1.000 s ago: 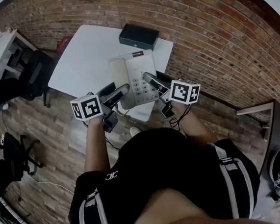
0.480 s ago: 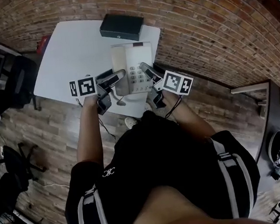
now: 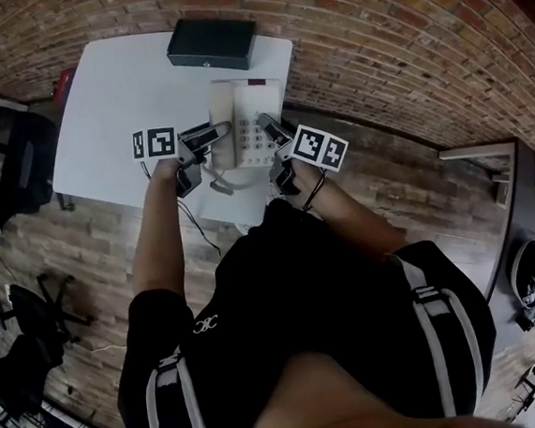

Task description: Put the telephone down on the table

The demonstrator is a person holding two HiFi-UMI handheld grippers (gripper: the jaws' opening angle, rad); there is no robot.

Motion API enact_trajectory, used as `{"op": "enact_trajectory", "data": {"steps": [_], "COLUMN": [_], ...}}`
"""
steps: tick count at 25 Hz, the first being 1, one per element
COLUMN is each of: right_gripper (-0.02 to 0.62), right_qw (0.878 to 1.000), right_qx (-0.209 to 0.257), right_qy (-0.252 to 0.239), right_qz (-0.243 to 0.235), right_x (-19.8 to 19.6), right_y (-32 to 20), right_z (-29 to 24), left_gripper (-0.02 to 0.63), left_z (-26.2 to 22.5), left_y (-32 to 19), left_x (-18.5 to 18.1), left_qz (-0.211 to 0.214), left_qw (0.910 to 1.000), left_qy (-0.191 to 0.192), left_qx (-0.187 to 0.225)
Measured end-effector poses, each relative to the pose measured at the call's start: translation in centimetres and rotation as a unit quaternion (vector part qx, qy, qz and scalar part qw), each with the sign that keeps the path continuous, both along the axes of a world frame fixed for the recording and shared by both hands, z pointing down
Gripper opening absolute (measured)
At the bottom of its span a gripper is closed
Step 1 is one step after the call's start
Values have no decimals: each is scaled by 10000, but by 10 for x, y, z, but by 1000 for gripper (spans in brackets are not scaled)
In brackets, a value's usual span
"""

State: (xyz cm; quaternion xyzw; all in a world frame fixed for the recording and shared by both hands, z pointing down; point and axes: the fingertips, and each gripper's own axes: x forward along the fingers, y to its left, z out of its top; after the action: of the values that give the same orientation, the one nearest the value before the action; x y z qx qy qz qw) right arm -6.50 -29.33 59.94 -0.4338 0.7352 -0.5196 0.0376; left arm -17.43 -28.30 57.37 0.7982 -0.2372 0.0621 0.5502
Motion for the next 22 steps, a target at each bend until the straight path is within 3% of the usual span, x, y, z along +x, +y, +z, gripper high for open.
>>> {"op": "enact_trajectory", "data": {"steps": [10,22], "right_gripper": [224,224], "right_qw": [9972,9929], "right_qx": [-676,-1117], "right_qy": [-154,1], "right_qz": [285,398], "right_x": [3,-5], "right_y": [-29,-48], "right_z": [66,105], "left_gripper": [364,364], "left_z": [60,101], "left_y": [-38,-61], "left_x": [5,-2], "left_qz": [211,260], "left_qw": [9972,9936], "left_qy": [-303,-312], "left_qx": [-657,-1055]}}
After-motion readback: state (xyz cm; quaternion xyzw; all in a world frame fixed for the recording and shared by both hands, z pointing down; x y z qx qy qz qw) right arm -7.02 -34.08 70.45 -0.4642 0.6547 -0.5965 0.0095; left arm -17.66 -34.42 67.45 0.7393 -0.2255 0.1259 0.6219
